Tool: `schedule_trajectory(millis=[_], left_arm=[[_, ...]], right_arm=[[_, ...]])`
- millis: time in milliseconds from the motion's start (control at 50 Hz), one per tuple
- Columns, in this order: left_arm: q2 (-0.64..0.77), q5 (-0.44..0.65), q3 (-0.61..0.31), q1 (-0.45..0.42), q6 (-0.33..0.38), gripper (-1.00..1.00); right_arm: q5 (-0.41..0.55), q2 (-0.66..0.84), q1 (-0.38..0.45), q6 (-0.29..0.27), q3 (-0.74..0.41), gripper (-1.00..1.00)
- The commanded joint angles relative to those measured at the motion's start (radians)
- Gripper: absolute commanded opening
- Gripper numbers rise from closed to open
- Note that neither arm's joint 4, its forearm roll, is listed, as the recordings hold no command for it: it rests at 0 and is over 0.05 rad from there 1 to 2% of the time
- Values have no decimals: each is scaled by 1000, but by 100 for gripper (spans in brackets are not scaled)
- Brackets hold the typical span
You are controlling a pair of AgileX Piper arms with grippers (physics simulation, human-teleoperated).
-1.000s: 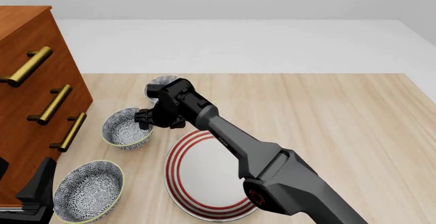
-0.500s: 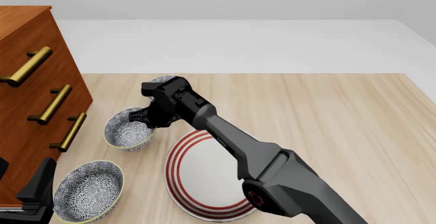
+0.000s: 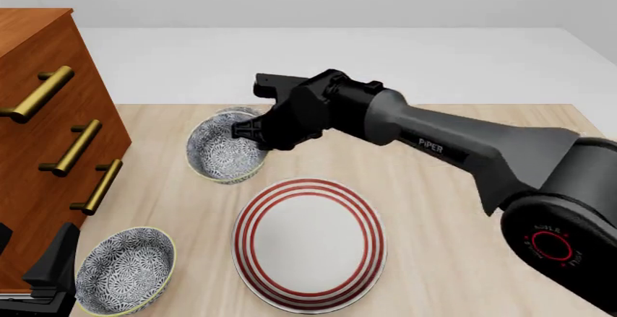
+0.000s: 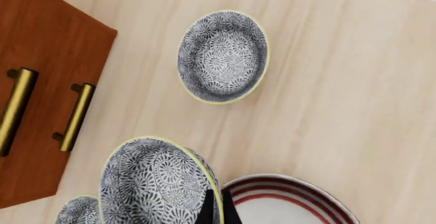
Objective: Pick up the bowl and put it in the middle on the plate.
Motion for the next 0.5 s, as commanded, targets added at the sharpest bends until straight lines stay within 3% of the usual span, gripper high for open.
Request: schedule_trajectory(millis=[20,100,260,500], left_arm=[[0,0,0,0,0,100],[0,0,0,0,0,100],[0,0,0,0,0,100],[0,0,0,0,0,100]], right_arm=[[-146,-344,-131,-72,433,-100],[-164,-419,-176,-102,527,-100],[-191,-504,-203,-105,650,-100],[-225,-519,-215,-110,727,-100]])
